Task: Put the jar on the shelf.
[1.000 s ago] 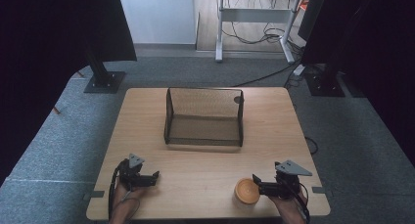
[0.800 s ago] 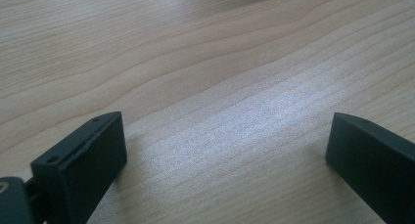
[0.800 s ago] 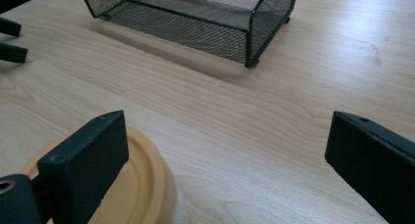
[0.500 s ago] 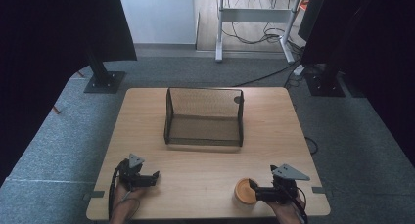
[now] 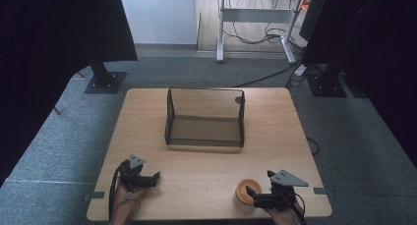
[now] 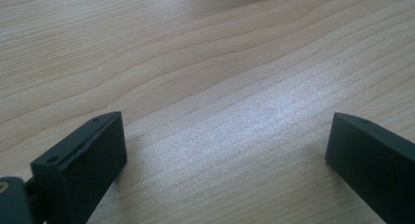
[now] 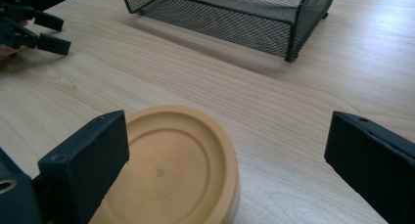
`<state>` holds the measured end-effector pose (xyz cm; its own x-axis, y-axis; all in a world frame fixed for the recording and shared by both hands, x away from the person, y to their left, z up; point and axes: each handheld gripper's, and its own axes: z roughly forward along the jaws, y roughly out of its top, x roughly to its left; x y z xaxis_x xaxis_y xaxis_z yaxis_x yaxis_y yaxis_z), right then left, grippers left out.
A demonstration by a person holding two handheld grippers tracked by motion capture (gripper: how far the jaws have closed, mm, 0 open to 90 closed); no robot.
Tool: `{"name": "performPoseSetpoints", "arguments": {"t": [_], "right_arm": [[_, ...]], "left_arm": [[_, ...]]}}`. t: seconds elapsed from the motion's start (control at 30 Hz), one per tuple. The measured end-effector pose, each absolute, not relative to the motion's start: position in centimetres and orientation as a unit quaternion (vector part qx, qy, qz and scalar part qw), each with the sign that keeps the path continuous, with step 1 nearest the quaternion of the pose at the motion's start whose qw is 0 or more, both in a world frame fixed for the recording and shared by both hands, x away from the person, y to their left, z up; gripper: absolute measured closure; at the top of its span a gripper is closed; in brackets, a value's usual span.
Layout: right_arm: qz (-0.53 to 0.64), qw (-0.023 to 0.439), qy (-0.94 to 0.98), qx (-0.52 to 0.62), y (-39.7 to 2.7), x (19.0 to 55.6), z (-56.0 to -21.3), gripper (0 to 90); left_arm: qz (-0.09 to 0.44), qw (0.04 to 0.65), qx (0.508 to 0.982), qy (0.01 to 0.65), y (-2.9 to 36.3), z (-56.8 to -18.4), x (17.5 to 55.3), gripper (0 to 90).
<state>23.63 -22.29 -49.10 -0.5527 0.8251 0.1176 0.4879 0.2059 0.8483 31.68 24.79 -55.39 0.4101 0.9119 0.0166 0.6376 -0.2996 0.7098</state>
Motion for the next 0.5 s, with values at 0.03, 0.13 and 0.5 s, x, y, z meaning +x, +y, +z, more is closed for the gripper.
{"name": "performPoseSetpoints", "arguments": {"t": [0.03, 0.13, 0.5], "right_arm": [[0.456, 0.183, 0.755, 0.435, -22.2, 23.6, -49.1, 2.3], [0.456, 0.18, 0.757, 0.433, -21.9, 23.4, -49.2, 2.3], [0.465, 0.168, 0.76, 0.421, -21.0, 22.9, -49.2, 0.4]], "left_arm": [[0.215, 0.319, 0.777, 0.499, 24.8, -55.4, 31.7, 1.4], [0.215, 0.319, 0.777, 0.499, 24.8, -55.4, 31.7, 1.4], [0.215, 0.319, 0.777, 0.499, 24.8, -55.4, 31.7, 1.3]]}}
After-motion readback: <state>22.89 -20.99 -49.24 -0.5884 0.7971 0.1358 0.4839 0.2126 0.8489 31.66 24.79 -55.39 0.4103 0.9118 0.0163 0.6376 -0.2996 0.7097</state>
